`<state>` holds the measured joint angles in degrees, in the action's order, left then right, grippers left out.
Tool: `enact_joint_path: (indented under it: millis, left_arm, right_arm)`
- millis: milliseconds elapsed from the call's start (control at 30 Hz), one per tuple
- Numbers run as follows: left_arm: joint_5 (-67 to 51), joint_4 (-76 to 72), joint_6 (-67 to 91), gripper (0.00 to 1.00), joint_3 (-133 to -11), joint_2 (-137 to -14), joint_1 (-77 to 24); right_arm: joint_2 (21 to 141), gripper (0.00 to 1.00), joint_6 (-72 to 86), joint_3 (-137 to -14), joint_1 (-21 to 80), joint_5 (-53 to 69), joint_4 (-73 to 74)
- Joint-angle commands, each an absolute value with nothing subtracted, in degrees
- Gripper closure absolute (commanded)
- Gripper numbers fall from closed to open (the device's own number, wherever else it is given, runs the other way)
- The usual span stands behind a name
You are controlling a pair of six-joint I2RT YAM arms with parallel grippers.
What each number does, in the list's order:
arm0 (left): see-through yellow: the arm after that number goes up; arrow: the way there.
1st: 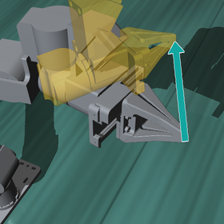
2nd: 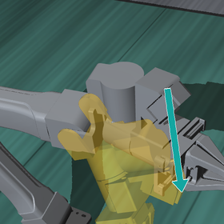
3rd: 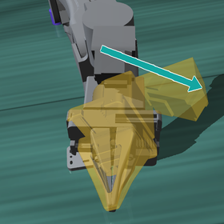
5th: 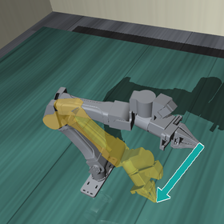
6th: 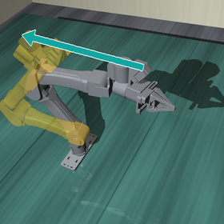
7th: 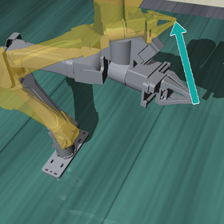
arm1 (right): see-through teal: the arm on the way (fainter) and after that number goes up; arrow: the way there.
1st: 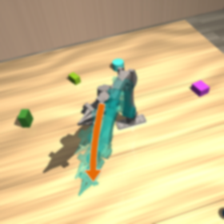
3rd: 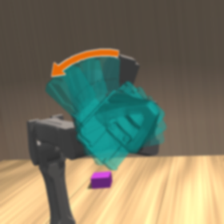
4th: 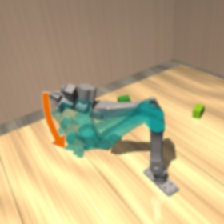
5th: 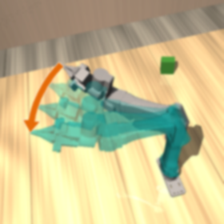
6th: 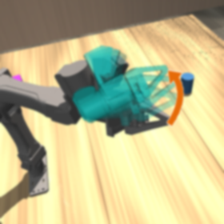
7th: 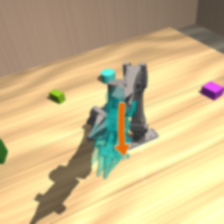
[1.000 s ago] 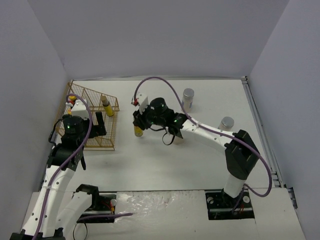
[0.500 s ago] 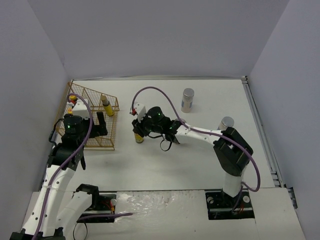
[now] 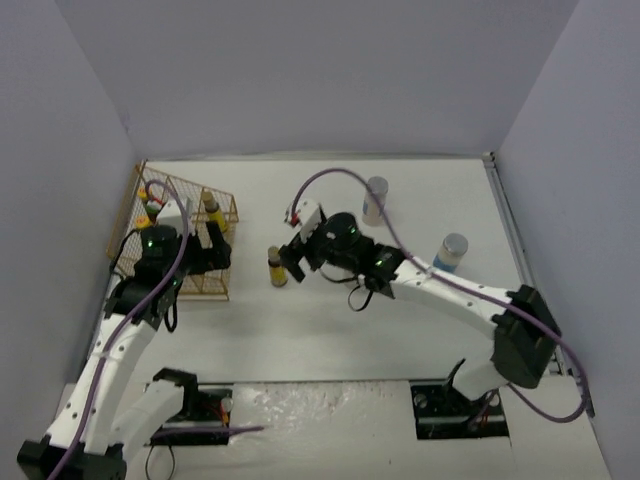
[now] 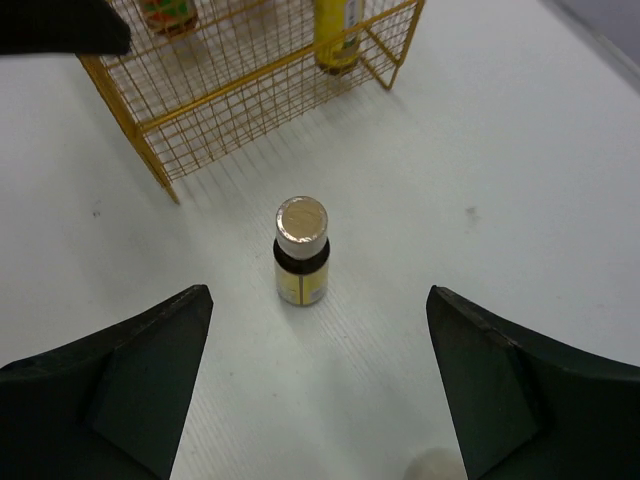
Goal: Organize the condiment bottles
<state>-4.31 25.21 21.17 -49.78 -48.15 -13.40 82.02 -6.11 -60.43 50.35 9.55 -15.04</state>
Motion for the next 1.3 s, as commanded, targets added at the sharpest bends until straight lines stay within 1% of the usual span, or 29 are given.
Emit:
enact_joint_path:
  millis: [0, 100, 300, 433, 500, 667, 767, 867, 933, 1033, 1167, 1233, 1267]
  left_arm:
    - [0.15, 18.67, 27.1, 0.03, -53.49, -50.36, -22.62]
    - [5.68, 16.92, 27.82, 0.03, -54.63, -54.07, -29.13]
    - [14.91, 13.79, 29.92, 0.03, -57.21, -64.11, -37.07]
    - [19.98, 12.4, 30.57, 0.03, -58.89, -71.16, -40.77]
    - [22.61, 13.14, 31.36, 0.05, -59.91, -74.55, -41.99]
    - [25.19, 13.79, 33.02, 0.15, -60.47, -78.2, -42.89]
    - [26.44, 13.76, 33.48, 0.25, -60.11, -79.4, -42.89]
    - [26.45, 13.18, 33.58, 0.32, -59.76, -79.98, -42.89]
    - [26.38, 13.04, 33.65, 0.41, -59.62, -80.13, -42.89]
    - [26.29, 12.7, 33.83, 0.6, -59.29, -80.16, -42.89]
    - [25.48, 14.24, 34.54, 0.79, -59.29, -79.25, -42.89]
    - [25.43, 15.88, 34.48, 0.95, -59.77, -77.33, -42.88]
    - [25.6, 16.85, 34.1, 0.98, -60.36, -76.06, -42.79]
  right_arm:
    - [67.27, 0.08, -5.79, -57.92, 50.43, -0.57, -11.0]
    - [57.69, 0.01, -4.79, -55.23, 50.16, -7.49, -8.61]
    - [46.63, 0.0, -3.96, -50.31, 49.82, -16.3, -7.89]
    - [43.81, 0.0, -3.92, -48.65, 49.75, -18.87, -7.38]
    - [42.85, 0.0, -4.06, -48.32, 49.74, -19.2, -7.21]
    - [42.19, 0.0, -4.56, -47.99, 49.66, -19.95, -7.03]
    - [42.35, 0.0, -4.53, -47.95, 49.66, -19.86, -7.03]
    - [42.81, 0.0, -4.48, -47.81, 49.66, -19.77, -7.12]
    - [43.1, 0.0, -4.48, -47.81, 49.73, -19.48, -7.04]
    - [43.41, 0.0, -4.52, -47.86, 49.66, -19.38, -7.07]
    - [43.49, 0.0, -4.57, -47.98, 49.66, -19.51, -7.11]
    - [43.3, 0.0, -4.56, -47.89, 49.66, -19.5, -7.03]
    - [43.14, 0.0, -4.52, -47.85, 49.66, -19.46, -7.03]
